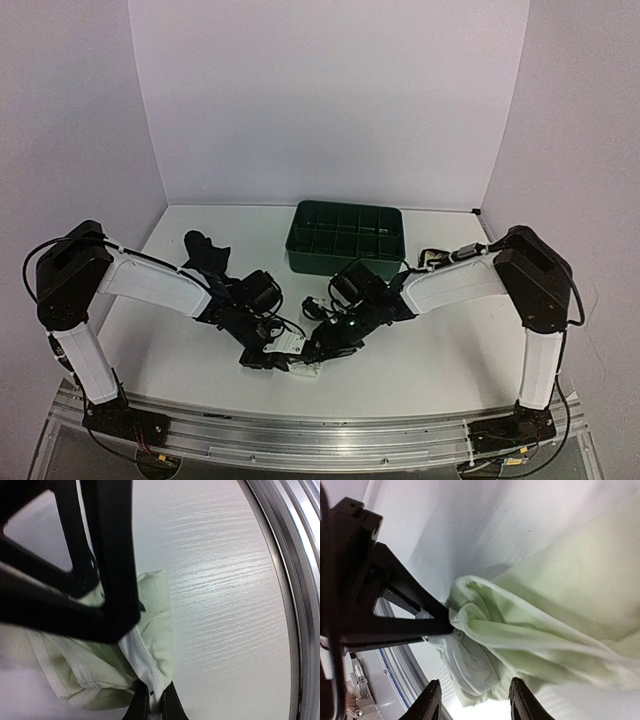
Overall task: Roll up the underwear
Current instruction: Roll the underwear to the center of the board.
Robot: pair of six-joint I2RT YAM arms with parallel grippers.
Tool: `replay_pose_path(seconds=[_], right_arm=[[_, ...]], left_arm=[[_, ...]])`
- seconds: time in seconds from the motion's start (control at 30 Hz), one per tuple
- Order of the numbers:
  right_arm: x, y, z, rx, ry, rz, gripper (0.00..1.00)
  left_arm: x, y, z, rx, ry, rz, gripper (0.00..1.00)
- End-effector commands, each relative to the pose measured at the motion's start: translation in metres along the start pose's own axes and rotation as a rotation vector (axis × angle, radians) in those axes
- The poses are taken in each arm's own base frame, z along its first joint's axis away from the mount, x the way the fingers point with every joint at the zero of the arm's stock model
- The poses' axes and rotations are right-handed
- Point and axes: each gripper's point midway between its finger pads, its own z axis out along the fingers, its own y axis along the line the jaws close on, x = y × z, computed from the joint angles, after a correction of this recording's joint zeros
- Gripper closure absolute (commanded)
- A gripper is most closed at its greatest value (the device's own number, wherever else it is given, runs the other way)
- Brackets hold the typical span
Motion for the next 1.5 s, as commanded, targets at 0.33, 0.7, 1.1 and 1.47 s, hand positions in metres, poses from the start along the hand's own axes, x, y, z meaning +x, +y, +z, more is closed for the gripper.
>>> replay_pose_path(seconds=[0.33, 0.7, 1.1, 1.47], right_arm=[[-0.023, -0.054, -0.014, 0.224, -0.145, 0.274, 0.63], [-0.014, -0.033, -0.056, 0.227, -0.226, 0.000, 0.62], [0.023, 0.032, -0.044, 0.429, -0.261, -0.881, 0.58], [0.009, 0.025, 0.013, 0.463, -0.114, -1.136, 0.57]], left_arm=[[-0.017, -0.022, -0.002, 0.190, -0.021, -0.286, 1.00], [-0.027, -0.008, -0.007, 0.365, -0.123, -0.600, 1.00], [-0.032, 0.006, -0.004, 0.443, -0.164, -0.727, 1.00], [-0.034, 0.007, 0.000, 0.479, -0.161, -0.752, 1.00]])
